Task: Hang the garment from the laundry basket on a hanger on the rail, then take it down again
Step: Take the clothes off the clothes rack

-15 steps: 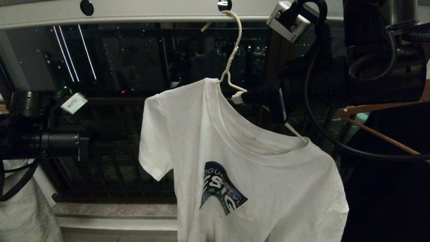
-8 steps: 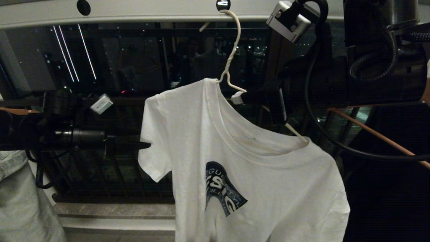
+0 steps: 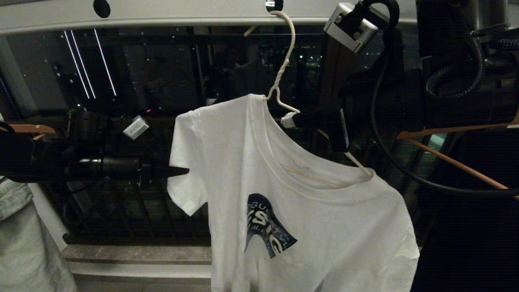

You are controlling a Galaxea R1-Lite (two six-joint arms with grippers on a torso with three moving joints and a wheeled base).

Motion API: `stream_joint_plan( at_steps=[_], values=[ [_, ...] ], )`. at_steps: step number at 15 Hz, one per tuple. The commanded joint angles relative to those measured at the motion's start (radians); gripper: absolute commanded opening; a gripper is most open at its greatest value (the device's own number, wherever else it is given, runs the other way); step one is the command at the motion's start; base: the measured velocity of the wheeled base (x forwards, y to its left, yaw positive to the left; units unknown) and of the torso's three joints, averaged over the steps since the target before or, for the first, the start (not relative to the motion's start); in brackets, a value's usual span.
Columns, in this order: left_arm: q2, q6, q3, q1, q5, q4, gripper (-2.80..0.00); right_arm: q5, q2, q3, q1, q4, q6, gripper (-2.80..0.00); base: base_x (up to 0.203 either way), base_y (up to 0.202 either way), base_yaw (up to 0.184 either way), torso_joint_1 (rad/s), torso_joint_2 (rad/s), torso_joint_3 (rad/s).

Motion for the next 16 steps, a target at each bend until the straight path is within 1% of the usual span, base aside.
stream_joint_plan(
  at_steps=[1, 3, 5, 6, 8, 10, 16],
  values=[
    [-0.003, -0.002, -0.002, 0.001, -0.004, -0.001, -2.8, 0.001, -0.001, -0.001, 0.0, 0.001, -0.001, -2.8, 0.0, 0.0, 0.0, 0.0, 0.0, 0.0],
    [-0.007, -0.024, -0.002, 0.001, -0.004, 0.001, -2.8, 0.001, -0.003, -0.002, 0.0, 0.002, -0.007, -2.8, 0.0, 0.0, 0.0, 0.0, 0.0, 0.0],
    [-0.014, -0.084, 0.0, 0.002, -0.003, 0.0, -2.8, 0.001, -0.003, 0.001, -0.001, 0.004, -0.014, -2.8, 0.0, 0.0, 0.0, 0.0, 0.0, 0.0],
    [-0.015, -0.116, 0.0, 0.009, 0.01, -0.001, -2.8, 0.001, -0.007, 0.002, -0.001, 0.004, -0.014, -2.8, 0.0, 0.0, 0.0, 0.0, 0.0, 0.0],
    [-0.017, -0.151, 0.009, 0.03, 0.048, 0.008, -2.8, 0.001, -0.009, 0.005, -0.001, 0.004, -0.014, -2.8, 0.0, 0.0, 0.0, 0.0, 0.0, 0.0],
    [-0.012, -0.16, 0.036, 0.056, 0.061, 0.006, -2.8, 0.001, -0.01, 0.007, -0.001, 0.006, -0.015, -2.8, 0.0, 0.0, 0.0, 0.0, 0.0, 0.0],
    [0.062, -0.16, 0.033, 0.149, 0.063, 0.001, -2.8, 0.001, -0.022, 0.005, -0.003, 0.024, -0.015, -2.8, 0.0, 0.0, 0.0, 0.0, 0.0, 0.0]
  ],
)
